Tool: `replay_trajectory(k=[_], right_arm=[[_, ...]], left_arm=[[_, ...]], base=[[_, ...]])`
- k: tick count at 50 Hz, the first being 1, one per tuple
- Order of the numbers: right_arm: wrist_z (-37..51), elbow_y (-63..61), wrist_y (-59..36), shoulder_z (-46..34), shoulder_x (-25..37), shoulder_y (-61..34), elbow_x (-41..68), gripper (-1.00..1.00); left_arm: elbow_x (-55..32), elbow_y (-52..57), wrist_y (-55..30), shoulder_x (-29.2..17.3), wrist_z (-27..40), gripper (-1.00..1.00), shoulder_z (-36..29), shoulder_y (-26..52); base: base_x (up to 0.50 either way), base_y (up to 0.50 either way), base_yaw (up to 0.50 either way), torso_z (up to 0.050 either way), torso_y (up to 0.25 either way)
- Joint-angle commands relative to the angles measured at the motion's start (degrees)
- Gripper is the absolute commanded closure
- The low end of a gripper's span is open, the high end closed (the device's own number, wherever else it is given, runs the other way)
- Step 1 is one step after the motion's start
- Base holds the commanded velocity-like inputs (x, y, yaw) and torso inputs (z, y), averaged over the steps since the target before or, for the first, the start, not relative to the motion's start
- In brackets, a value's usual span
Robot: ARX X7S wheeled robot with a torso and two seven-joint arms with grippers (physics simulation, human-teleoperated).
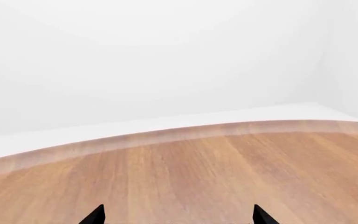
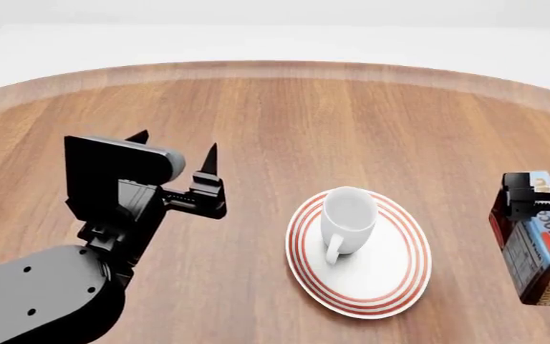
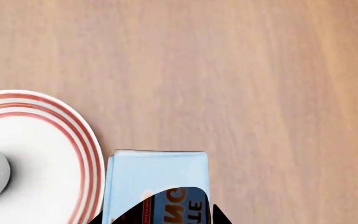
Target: Pick up the white mug and put it on the plate, and put the chocolate pudding to the right of the plate.
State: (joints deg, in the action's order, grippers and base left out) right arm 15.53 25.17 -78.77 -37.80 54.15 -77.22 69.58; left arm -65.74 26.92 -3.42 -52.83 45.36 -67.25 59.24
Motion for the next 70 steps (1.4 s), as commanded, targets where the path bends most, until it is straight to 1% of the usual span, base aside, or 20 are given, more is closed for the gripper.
replay_trajectory(k=[1, 8, 37, 45, 55, 58, 65, 70], right_arm=[[-0.14, -0.46, 0.95, -0.04, 0.54, 1.77, 0.24, 1.0], [-1.71, 0.2, 2.53, -1.02, 0.39, 2.95, -0.65, 1.0], [-3.65, 1.51, 6.86, -2.13, 1.16, 7.78, -1.59, 1.0], [-5.61, 4.2, 10.32, -2.77, 0.95, 9.52, -3.27, 1.0], [-6.77, 8.26, 13.54, -3.67, -0.59, 9.24, -5.95, 1.0], [-8.8, 11.38, 15.38, -5.04, -2.12, 8.36, -8.22, 1.0], [-10.46, 16.69, 19.75, -5.96, -4.89, 9.02, -10.74, 1.0], [-13.53, 23.33, 24.27, -7.61, -8.24, 9.64, -13.66, 1.0]], left_arm=[[0.16, -0.18, 0.0, 0.29, -0.07, -1.0, -0.04, -0.33], [0.17, -0.3, -0.05, 0.3, -0.14, -1.0, 0.0, -0.42], [0.54, -0.71, -0.2, 0.8, -0.24, -1.0, 0.02, -0.97], [0.69, -0.81, -0.27, 1.11, -0.24, -1.0, 0.04, -1.03], [0.76, -1.01, -0.26, 1.5, -0.33, -1.0, 0.05, -1.23], [0.9, -1.12, -0.17, 1.66, -0.36, -1.0, 0.03, -1.35], [1.05, -1.68, 0.16, 2.23, -0.93, -1.0, -0.03, -1.71], [1.53, -2.54, 0.97, 2.82, -1.45, -1.0, -0.17, -2.57]], base=[[0.0, 0.0, 0.0, 0.0, 0.0], [0.0, 0.0, 0.0, 0.0, 0.0], [0.0, 0.0, 0.0, 0.0, 0.0], [0.0, 0.0, 0.0, 0.0, 0.0], [0.0, 0.0, 0.0, 0.0, 0.0], [0.0, 0.0, 0.0, 0.0, 0.0], [0.0, 0.0, 0.0, 0.0, 0.0], [0.0, 0.0, 0.0, 0.0, 0.0]])
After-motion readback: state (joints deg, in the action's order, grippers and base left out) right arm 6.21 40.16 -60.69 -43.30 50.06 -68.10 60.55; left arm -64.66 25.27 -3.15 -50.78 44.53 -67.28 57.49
